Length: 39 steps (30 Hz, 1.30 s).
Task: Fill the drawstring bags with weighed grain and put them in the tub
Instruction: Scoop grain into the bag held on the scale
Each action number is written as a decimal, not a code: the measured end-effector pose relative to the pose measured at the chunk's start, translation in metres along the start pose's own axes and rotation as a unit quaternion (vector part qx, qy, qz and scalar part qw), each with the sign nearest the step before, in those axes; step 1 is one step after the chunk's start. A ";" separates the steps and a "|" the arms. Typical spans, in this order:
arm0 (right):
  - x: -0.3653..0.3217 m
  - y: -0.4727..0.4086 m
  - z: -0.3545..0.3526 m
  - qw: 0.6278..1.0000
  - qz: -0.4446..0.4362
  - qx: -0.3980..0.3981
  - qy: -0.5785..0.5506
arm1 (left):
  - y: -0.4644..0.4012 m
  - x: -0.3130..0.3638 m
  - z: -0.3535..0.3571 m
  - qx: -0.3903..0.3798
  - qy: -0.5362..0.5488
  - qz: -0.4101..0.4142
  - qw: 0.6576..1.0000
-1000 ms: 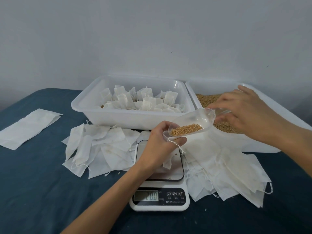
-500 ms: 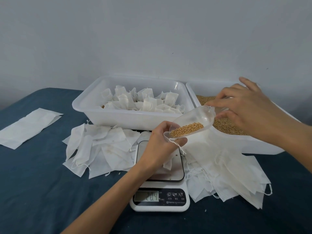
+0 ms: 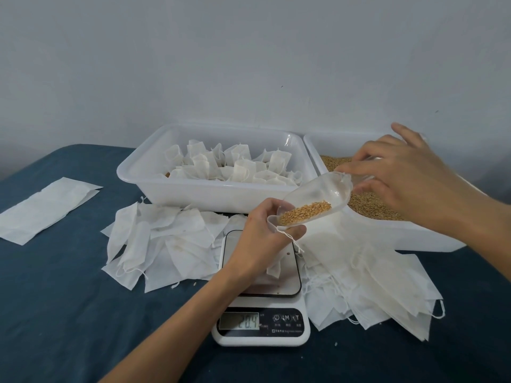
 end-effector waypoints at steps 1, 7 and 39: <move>0.000 0.000 0.001 1.000 -0.002 0.002 0.000 | 0.000 0.000 0.000 0.000 0.002 0.000 1.000; 0.010 0.001 0.013 1.000 0.017 -0.019 -0.013 | -0.001 0.002 -0.002 0.008 -0.009 0.002 1.000; 0.150 0.011 0.141 0.902 0.350 -0.247 0.047 | -0.004 -0.005 -0.009 0.003 0.113 -0.023 0.993</move>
Point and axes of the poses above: each hand's wrist, its own y-axis away from the middle knuckle, its own z-axis out of the palm, x = y × z, the point moved 10 cm from there along -y, towards the middle knuckle, and after that the axes turned 13 degrees about z, right-handed, at the moved point
